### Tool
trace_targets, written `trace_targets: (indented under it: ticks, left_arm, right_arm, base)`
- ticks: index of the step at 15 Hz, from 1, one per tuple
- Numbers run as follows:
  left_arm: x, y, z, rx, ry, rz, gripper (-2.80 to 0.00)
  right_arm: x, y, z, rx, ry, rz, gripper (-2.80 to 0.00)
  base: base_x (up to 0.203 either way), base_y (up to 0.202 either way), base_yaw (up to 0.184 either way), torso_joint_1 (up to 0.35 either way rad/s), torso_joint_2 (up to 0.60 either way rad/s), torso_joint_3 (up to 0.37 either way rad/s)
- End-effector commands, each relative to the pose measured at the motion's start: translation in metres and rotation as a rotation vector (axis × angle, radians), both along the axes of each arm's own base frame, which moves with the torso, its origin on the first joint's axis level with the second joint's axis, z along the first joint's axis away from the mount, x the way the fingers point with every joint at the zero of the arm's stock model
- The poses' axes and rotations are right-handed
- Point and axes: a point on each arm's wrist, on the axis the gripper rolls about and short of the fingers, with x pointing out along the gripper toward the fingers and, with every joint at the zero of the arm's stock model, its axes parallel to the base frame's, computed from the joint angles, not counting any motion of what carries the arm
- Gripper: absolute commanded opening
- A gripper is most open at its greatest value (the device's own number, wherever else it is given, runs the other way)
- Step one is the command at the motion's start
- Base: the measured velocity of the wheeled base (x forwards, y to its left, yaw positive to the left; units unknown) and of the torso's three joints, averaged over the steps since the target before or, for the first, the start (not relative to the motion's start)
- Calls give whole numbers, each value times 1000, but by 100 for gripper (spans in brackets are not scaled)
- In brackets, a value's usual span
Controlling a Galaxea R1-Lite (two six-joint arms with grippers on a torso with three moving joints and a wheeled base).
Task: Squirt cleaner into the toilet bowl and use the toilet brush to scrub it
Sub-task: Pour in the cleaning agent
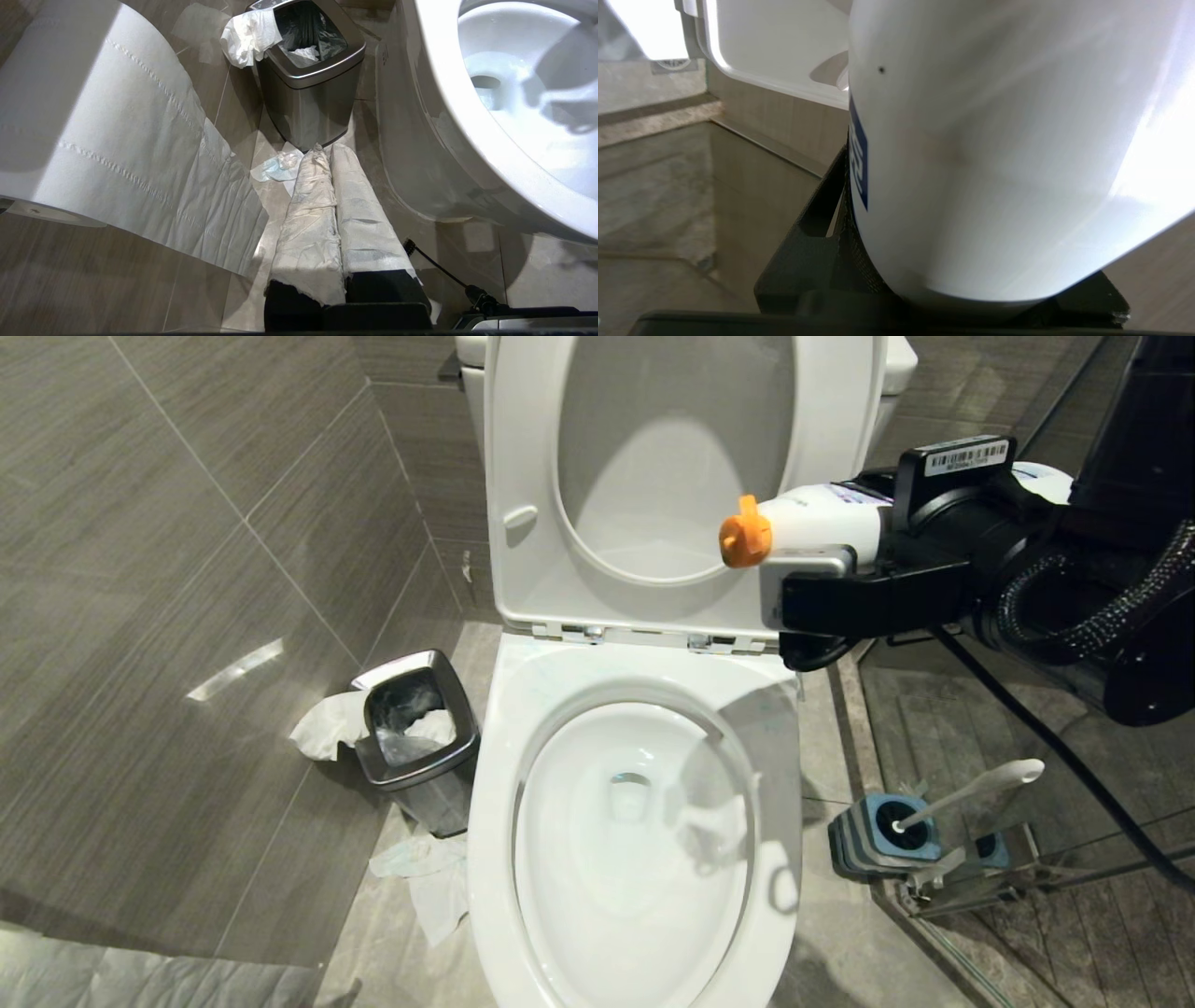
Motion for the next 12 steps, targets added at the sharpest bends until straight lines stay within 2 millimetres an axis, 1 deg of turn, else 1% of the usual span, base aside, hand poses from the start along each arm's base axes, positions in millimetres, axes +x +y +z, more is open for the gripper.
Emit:
trace_targets:
  ticks: [1, 5, 12]
  left_arm:
    - [0, 0, -1, 1, 4, -1, -280]
    - [0, 0, 0, 1, 2, 0, -280]
    - [0, 0, -1, 1, 4, -1, -280]
  right_arm:
    - [0, 1, 2, -34, -7, -3, -280]
    - [1, 3, 5, -77, -20, 3, -280]
    - [-4, 10, 15, -169, -53, 19, -280]
  base:
    - [0, 0, 0, 0, 0, 0]
    - [0, 0, 0, 0, 0, 0]
    - [0, 0, 0, 0, 0, 0]
